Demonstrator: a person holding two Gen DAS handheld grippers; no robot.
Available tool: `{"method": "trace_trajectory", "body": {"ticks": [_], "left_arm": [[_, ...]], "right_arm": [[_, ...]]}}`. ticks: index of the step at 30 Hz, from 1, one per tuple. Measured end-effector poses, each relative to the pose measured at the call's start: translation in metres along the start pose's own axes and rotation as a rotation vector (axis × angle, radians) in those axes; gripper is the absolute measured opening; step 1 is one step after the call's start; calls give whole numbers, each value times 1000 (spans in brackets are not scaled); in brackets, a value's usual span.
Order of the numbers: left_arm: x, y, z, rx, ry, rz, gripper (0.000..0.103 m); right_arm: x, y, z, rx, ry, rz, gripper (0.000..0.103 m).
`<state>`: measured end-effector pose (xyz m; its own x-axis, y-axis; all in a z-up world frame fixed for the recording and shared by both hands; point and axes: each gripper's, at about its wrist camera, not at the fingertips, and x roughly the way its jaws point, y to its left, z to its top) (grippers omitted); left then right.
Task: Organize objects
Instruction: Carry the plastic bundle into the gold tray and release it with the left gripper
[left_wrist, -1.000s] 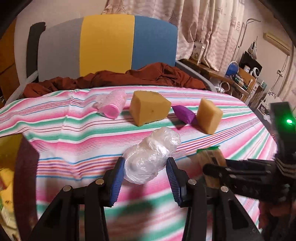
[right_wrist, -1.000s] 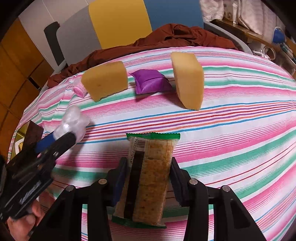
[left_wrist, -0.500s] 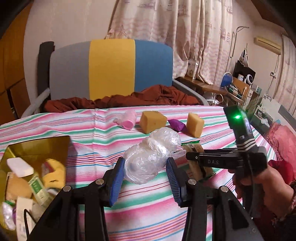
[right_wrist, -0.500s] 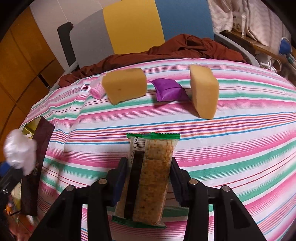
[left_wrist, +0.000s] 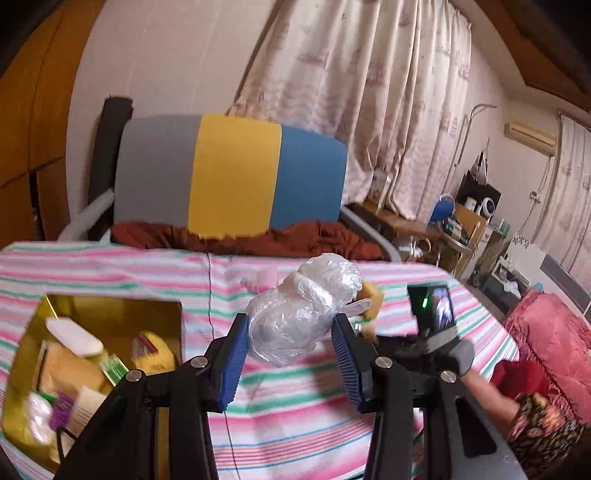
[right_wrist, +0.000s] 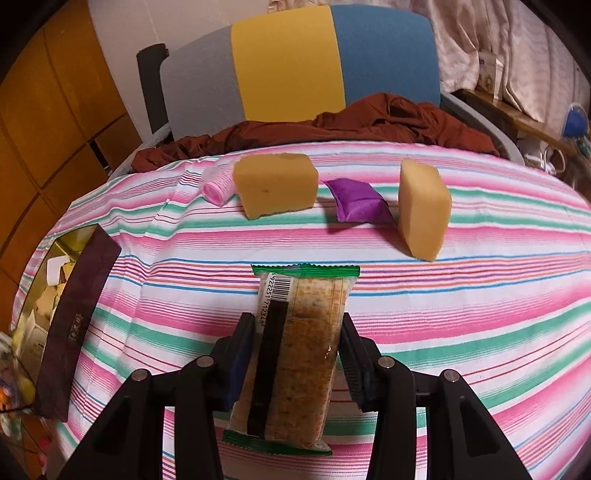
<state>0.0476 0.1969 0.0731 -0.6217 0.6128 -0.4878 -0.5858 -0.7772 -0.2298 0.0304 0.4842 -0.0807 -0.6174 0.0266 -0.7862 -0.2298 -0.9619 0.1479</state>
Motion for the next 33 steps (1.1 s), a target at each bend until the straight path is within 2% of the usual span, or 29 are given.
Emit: {"method": "trace_trajectory", "body": {"ticks": [2,7,14,18,23,28,33], "left_arm": [[-11,6,12,-8,-16,14,46],[-45,39,27,-73,-45,110,46],[-81,97,23,-132,-38,268,46],[-72,135,-6,-189,54,348,46],[-40,178,-47,-252,185,424,46],[-28,201,-76,-273,239,498,46],[-20,212,-96,-275,299,531,50]], "right_arm": [[-1,2,0,-12,-9,0,45],[-4,3,1,-17,-18,5,45],[-7,7,1,-21,-28,14,45],[-7,10,-1,-20,-25,24,45],[-9,15,-2,-30,-29,32,45],[-11,20,-5,-22,-26,64,45],[-24,37,-6,-39,-76,145,45]]}}
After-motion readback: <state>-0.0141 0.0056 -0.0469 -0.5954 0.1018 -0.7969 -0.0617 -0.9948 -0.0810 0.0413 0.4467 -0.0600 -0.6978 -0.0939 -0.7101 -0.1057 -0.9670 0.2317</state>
